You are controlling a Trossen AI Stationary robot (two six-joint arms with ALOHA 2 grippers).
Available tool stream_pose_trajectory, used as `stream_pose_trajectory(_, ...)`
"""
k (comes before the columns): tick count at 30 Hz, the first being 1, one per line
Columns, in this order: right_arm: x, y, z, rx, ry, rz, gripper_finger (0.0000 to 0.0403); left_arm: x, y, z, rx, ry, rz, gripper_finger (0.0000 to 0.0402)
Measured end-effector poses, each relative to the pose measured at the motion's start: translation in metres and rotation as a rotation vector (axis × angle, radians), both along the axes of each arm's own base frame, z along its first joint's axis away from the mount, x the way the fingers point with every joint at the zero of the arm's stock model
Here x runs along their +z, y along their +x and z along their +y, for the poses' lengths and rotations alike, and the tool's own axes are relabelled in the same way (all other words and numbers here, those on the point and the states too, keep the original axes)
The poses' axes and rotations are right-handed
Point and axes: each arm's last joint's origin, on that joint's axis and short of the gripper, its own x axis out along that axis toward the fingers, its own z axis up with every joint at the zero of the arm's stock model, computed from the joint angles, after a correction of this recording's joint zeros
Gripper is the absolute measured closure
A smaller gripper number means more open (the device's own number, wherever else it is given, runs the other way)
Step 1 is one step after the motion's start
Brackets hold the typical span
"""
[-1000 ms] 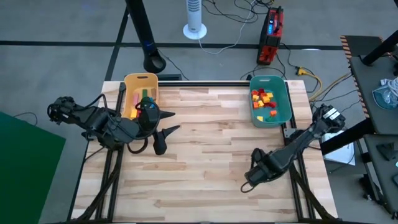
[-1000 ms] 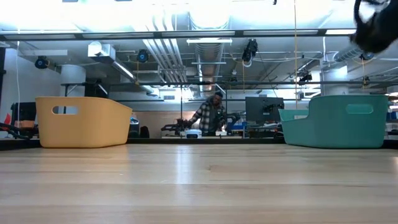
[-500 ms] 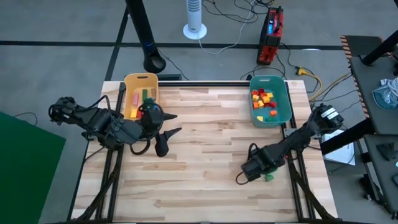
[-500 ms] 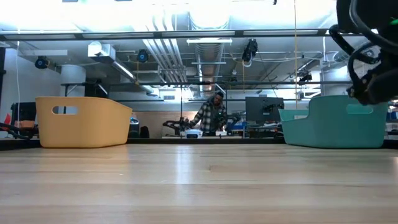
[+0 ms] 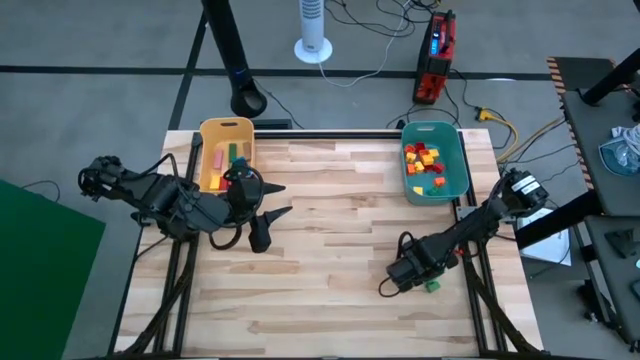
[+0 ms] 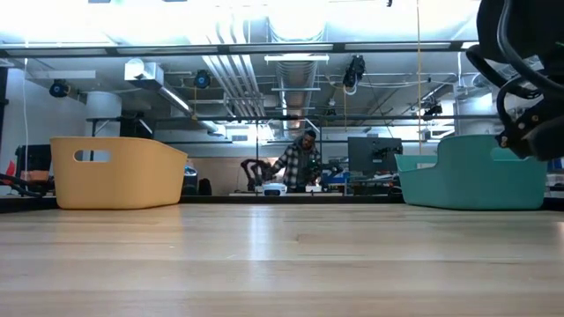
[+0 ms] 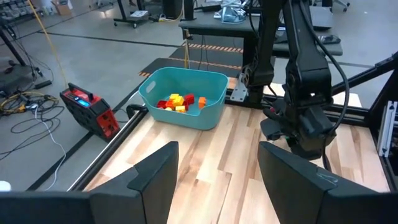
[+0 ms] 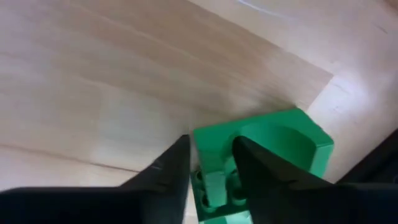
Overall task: Sort blocks by size
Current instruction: Put the green block into the yellow bin
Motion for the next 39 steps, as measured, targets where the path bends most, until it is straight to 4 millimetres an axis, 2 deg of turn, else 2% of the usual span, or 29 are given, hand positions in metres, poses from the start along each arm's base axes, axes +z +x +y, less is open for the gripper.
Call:
stream_pose_trajectory(6, 0.000, 0.000, 0.001, 0.049, 0.007, -0.015, 0.0360, 0.000, 0.000, 0.000, 0.000, 0.000, 0.000, 0.0194)
stream_pose_trajectory(9, 0.004, 0.002, 0.000, 0.059, 0.004, -0.037, 0.0367, 0.000, 0.000, 0.000, 0.000, 0.000, 0.000, 0.0194)
stream_pose_trajectory(12, 0.019, 0.012, -0.001, 0.053, -0.047, -0.158, 0.0368, 0.000, 0.000, 0.000, 0.000, 0.001, 0.001, 0.0194)
stream_pose_trajectory(17, 0.071, 0.034, -0.005, -0.005, -0.222, -0.602, 0.0377, 0.000, 0.000, -0.001, -0.064, 0.070, 0.037, 0.0194)
stream_pose_trajectory(23, 0.135, 0.052, -0.018, -0.091, -0.318, -1.319, 0.0377, 0.001, 0.000, -0.010, -0.455, 0.128, 0.089, 0.0194)
stream_pose_trajectory(27, 0.162, 0.060, -0.030, -0.067, -0.305, -1.737, 0.0377, 0.001, 0.008, -0.014, -0.475, 0.142, 0.064, 0.0194)
stream_pose_trajectory(31, 0.174, 0.069, -0.043, -0.007, -0.254, -2.052, 0.0377, -0.002, 0.023, -0.021, -0.481, 0.167, 0.024, 0.0194)
stream_pose_trajectory(34, 0.168, 0.082, -0.050, 0.039, -0.164, -2.134, 0.0377, -0.002, 0.032, -0.025, -0.493, 0.213, -0.005, 0.0194)
stream_pose_trajectory(39, 0.158, 0.099, -0.062, 0.024, -0.039, -2.234, 0.0377, 0.000, 0.048, -0.018, -0.461, 0.252, 0.001, 0.0182)
